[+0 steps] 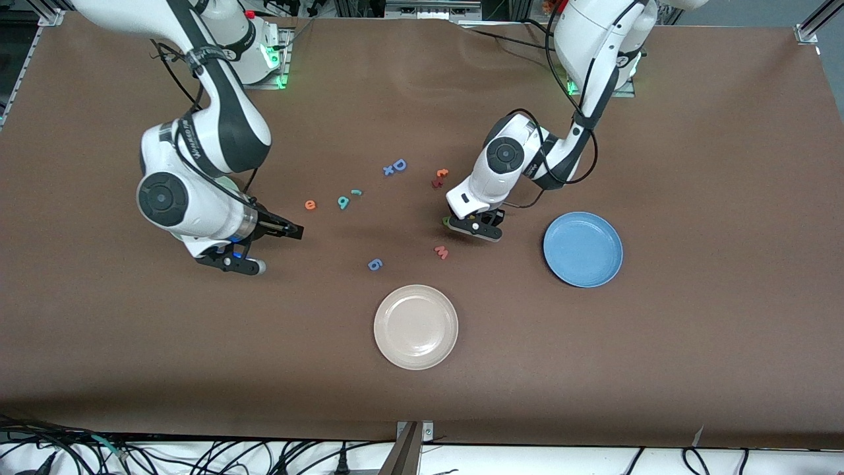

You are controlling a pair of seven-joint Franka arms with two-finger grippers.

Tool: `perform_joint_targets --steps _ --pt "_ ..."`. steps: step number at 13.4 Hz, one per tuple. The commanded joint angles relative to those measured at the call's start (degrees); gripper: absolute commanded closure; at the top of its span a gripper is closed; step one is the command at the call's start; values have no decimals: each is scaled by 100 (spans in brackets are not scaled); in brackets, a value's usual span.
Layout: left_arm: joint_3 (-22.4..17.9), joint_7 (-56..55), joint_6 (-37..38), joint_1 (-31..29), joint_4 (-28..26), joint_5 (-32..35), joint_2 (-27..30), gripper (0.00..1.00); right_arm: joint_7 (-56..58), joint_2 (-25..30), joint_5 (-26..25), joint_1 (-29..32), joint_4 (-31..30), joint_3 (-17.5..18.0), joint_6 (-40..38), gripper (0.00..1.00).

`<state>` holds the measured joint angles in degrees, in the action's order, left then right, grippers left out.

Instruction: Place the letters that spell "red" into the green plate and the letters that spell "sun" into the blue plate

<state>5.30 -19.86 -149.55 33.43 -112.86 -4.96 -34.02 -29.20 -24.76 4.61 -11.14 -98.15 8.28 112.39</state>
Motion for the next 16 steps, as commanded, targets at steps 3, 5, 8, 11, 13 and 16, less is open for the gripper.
perform_joint_targets --steps 3,5,8,11,13,16 --pt "-73 -88 198 67 -35 -75 88 78 -94 121 102 -46 -547 7 398 1" --pt "-73 -97 233 41 44 -75 132 82 -94 103 102 -37 -565 7 407 1" --pt "-116 -45 1012 -116 254 -57 535 82 -94 103 102 -46 -574 -2 416 1" --pt "-117 603 2119 -678 851 57 738 82 -94 103 102 -37 -574 -2 425 1" --pt "-117 1209 2631 -1152 994 57 922 82 -94 103 102 -37 -574 -2 425 1" --pt "-108 2877 2764 -2136 959 57 915 81 -94 103 102 -37 -574 -2 425 1"
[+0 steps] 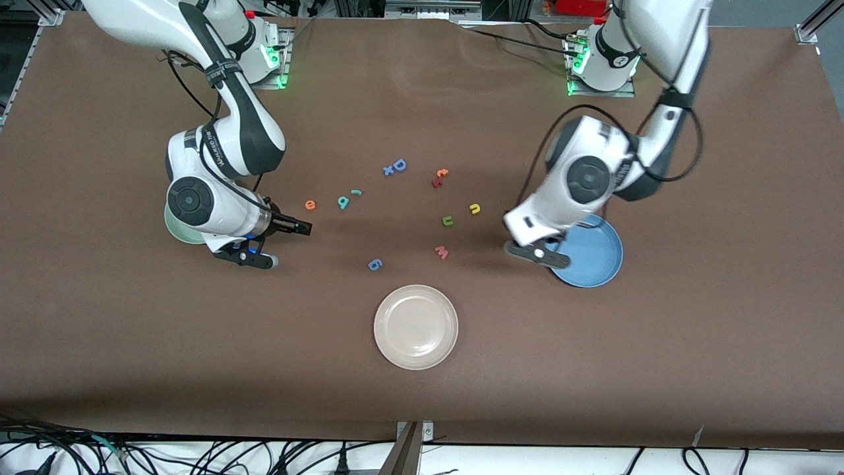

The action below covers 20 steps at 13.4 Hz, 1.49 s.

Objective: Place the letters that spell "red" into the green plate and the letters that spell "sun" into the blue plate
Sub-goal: 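Release the s on the blue plate while the right gripper nears orange letter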

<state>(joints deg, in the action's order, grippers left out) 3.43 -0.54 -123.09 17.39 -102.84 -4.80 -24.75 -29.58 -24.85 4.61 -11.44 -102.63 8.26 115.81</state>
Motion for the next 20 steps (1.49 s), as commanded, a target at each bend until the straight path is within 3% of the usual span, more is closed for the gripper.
perform_joint_targets --steps 1,6,14,17,18,19,20 --pt "61 1142 127 -622 -104 40 -56 81 -57 103 101 -7 -126 9 82 1" --pt "61 1197 118 -975 -175 576 -495 81 -206 103 101 -77 -292 26 274 1" --pt "70 1258 -66 -1203 -131 594 -953 79 -285 112 92 -165 -1576 149 1645 1" --pt "70 1258 -93 -1203 -122 585 -997 69 -285 112 92 -174 -1576 149 1664 1" --pt "61 1258 -93 -1203 -105 585 -997 48 -294 103 101 -174 -1576 141 1664 1" --pt "61 1258 -93 -1238 -96 585 -997 6 -294 112 93 -174 -1602 141 1664 1" --pt "61 1267 -93 -1291 -70 585 -997 0 -286 103 92 -174 -1646 141 1672 1"
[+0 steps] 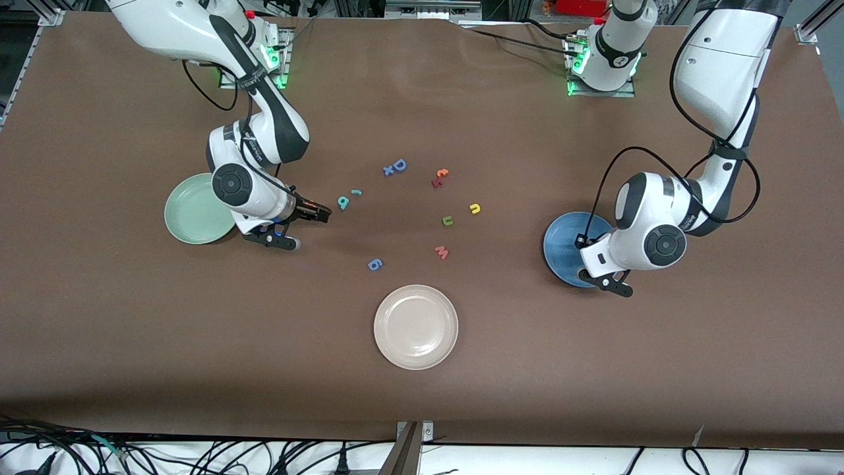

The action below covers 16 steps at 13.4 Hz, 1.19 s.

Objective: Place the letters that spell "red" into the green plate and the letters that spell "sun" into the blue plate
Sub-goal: 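Release the s on the blue plate while the right gripper nears orange letter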

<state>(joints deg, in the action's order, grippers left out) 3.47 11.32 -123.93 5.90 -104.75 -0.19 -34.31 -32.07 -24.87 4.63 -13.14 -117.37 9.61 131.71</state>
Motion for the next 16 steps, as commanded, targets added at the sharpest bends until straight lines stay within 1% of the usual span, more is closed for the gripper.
perform_joint_targets --steps 1,3,6,10,11,13,15,16 --pt "57 72 -8 -159 148 116 -50 0 -45 105 99 -4 -207 6 127 1" --pt "66 54 9 -238 218 81 -41 0 -36 87 90 -4 -234 6 215 1" --pt "74 -42 61 -168 411 63 11 0 -36 61 90 -4 -234 6 233 1" --pt "127 -51 965 -150 1104 37 214 0 -36 87 90 -4 -400 6 241 1" --pt "127 -60 1124 -89 1280 28 214 0 7 105 90 5 -506 6 302 1" --pt "118 -104 1274 16 1518 28 214 0 34 61 90 5 -743 6 819 1" --pt "118 -401 1275 131 1572 37 214 0 34 35 90 -4 -867 6 1006 1" --pt "118 -481 1275 166 1563 46 214 0 34 26 90 -4 -867 6 997 5"
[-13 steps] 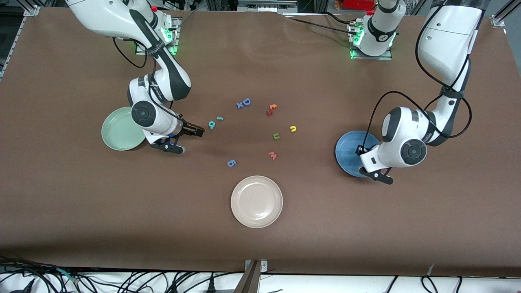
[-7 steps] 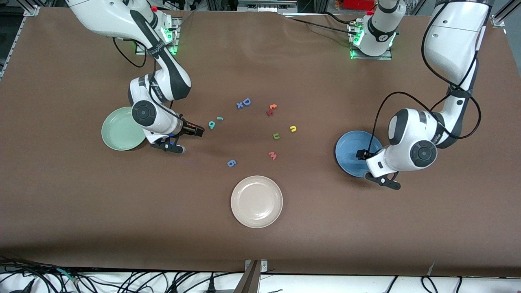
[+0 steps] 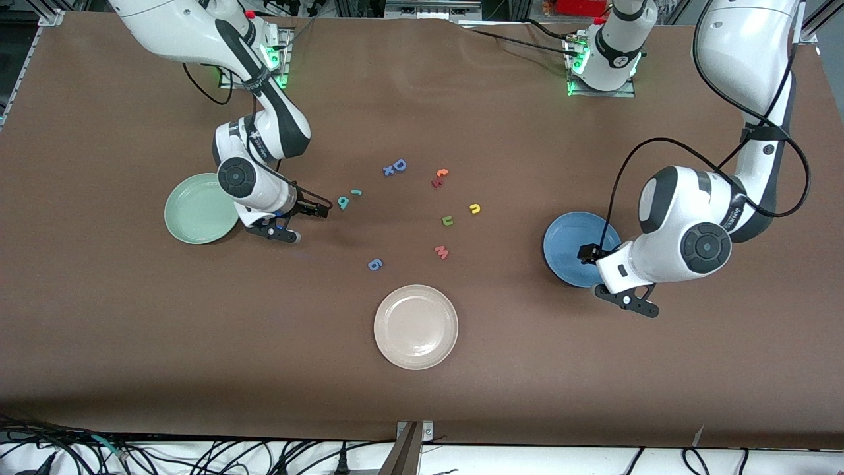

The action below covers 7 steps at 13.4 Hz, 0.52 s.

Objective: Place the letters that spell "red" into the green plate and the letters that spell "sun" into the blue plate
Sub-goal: 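Release the s on the blue plate while the right gripper nears orange letter, then grasp the orange letter with the right gripper while the left gripper withdraws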

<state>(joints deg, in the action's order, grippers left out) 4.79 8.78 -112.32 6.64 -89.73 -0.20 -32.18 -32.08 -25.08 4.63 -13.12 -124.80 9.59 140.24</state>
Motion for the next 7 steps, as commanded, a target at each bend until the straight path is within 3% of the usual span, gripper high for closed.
perform_joint_targets --steps 1,3,7 --pt "-14 -271 140 118 61 55 1 0 35 38 90 -6 -123 16 153 11" --pt "-22 -289 246 109 61 73 36 0 44 38 90 -6 -123 17 144 22" --pt "-22 -289 702 100 61 81 176 0 27 -32 90 -6 -115 104 179 29"
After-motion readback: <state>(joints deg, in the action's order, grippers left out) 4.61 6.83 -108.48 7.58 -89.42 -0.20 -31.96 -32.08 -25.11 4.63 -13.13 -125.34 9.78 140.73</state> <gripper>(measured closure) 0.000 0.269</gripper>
